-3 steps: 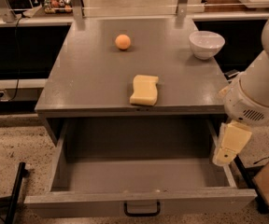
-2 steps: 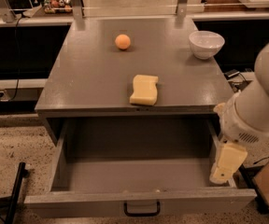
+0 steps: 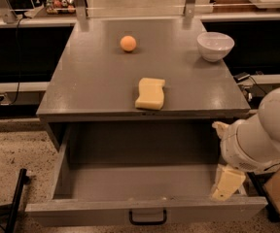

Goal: Close top drawer

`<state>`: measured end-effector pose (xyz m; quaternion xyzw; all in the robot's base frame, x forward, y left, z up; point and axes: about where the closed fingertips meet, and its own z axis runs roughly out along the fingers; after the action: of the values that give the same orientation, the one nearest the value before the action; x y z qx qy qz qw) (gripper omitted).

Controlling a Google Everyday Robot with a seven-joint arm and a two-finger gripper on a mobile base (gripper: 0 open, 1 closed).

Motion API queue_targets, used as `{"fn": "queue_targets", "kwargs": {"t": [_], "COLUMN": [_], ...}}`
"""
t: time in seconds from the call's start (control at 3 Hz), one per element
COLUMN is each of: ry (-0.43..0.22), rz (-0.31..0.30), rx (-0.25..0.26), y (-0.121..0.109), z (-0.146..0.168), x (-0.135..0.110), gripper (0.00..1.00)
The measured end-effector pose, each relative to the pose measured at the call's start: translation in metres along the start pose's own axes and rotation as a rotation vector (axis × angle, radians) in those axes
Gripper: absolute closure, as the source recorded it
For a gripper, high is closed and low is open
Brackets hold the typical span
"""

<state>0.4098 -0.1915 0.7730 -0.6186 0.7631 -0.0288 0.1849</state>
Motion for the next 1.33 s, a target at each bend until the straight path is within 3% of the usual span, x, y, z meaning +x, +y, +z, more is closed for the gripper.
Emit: {"fn": "queue_targets", "kwargs": {"t": [0.33,0.67,1.33], "ry": [-0.001,-0.021,-0.134], "rz": [0.003,-0.019,-0.08], "rx": [0.0,-0.06,-0.117], "y": [-0.001,0.024,0.066], "z": [0.0,0.028,0.066], "x": [-0.001,0.005,0.006], "gripper": [0.0,0.0,0.0]}}
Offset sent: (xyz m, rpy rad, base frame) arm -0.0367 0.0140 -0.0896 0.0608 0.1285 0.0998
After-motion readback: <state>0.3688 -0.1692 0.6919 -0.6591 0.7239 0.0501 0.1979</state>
